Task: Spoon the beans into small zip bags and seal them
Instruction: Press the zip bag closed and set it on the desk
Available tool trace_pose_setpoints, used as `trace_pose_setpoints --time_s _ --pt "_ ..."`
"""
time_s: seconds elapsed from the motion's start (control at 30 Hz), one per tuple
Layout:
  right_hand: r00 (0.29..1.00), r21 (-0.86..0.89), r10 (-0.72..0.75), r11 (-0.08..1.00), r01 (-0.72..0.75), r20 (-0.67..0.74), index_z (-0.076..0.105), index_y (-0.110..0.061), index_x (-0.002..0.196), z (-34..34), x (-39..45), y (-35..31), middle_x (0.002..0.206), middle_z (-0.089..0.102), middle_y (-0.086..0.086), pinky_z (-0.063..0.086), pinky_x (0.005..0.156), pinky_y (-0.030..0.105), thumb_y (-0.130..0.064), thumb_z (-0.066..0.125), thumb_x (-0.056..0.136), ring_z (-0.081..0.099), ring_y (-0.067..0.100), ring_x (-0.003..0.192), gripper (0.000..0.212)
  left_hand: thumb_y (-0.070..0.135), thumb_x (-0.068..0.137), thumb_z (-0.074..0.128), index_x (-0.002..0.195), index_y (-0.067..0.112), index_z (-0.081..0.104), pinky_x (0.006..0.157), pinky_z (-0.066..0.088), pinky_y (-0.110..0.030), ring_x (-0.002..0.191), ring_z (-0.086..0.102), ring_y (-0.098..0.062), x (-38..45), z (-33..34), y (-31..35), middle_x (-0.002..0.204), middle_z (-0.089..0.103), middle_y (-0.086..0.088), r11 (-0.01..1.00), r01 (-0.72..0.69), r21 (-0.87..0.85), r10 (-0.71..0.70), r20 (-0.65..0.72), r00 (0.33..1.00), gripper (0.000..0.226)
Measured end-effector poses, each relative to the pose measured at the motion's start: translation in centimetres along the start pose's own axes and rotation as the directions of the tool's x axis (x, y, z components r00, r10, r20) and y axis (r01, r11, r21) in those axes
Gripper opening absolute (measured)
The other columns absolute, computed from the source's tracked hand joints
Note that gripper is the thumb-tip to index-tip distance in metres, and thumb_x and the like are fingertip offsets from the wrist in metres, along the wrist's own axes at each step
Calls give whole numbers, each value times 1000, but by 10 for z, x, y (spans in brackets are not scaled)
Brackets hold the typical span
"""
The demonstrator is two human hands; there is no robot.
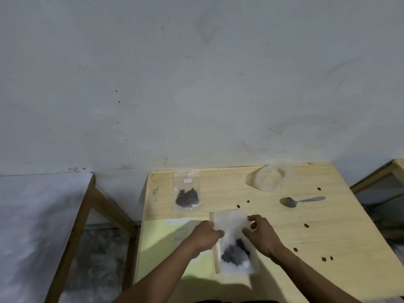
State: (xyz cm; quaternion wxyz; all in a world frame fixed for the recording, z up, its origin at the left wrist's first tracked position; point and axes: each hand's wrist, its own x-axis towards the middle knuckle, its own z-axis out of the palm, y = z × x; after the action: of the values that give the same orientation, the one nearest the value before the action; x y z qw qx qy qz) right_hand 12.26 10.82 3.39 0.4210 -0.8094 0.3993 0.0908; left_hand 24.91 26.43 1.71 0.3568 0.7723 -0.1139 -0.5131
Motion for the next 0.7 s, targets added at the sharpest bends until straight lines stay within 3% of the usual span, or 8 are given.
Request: trace_pose_setpoints --time_s 0.13,0.27,0.4,0.5,0.57,0.63,0.7 --pt "997 420 71 904 -77 32 51 -6 89 -6 -3 -14 74 61 10 44 62 32 -20 63 94 55 19 59 18 31 93 58 115 21 50 80 46 -29 99 58 -16 -13 -6 1 116 57 1 993 -79 -86 69 -117 991 26" --pt "993 574 4 816 -72 119 51 -12 82 -5 -3 -36 62 53 2 43 62 34 -17 61 95 47 18 57 17 23 91 63 98 17 52 74 48 -32 91 62 -21 -24 -23 0 109 63 -5 941 -208 -265 133 -275 952 14" --pt "981 609 -104 793 -16 162 54 -13 82 6 3 -70 66 53 3 44 63 33 -20 63 94 46 20 64 16 23 86 71 92 23 54 67 45 -29 84 62 -15 -38 -46 -4 98 67 -1 873 -303 -381 143 -394 908 18" --pt "961 611 -194 791 34 198 62 -12 87 22 5 -96 74 64 4 51 67 32 -25 61 95 58 18 68 15 21 84 74 89 25 55 70 56 -36 86 69 -19 -52 -66 -12 93 72 -2 851 -384 -358 167 -510 844 20" --pt "951 599 -225 799 57 210 67 -13 95 35 7 -106 83 68 5 53 70 32 -30 59 97 62 19 74 19 16 84 74 91 18 56 66 56 -30 82 69 -20 -64 -81 -19 90 71 -7 840 -431 -330 176 -587 790 19" --pt "944 518 -252 848 110 213 67 -13 100 50 8 -107 85 68 5 51 67 27 -30 58 97 63 18 74 19 11 85 72 93 10 56 62 54 -26 74 66 -18 -75 -96 -29 85 68 -10 822 -454 -343 146 -645 750 18" --pt "913 316 -331 915 250 238 67 -14 103 69 10 -101 88 67 4 48 63 19 -22 58 96 63 14 71 14 12 86 71 98 5 56 58 55 -27 69 68 -18 -86 -109 -43 86 70 -12 812 -438 -387 75 -674 735 20"
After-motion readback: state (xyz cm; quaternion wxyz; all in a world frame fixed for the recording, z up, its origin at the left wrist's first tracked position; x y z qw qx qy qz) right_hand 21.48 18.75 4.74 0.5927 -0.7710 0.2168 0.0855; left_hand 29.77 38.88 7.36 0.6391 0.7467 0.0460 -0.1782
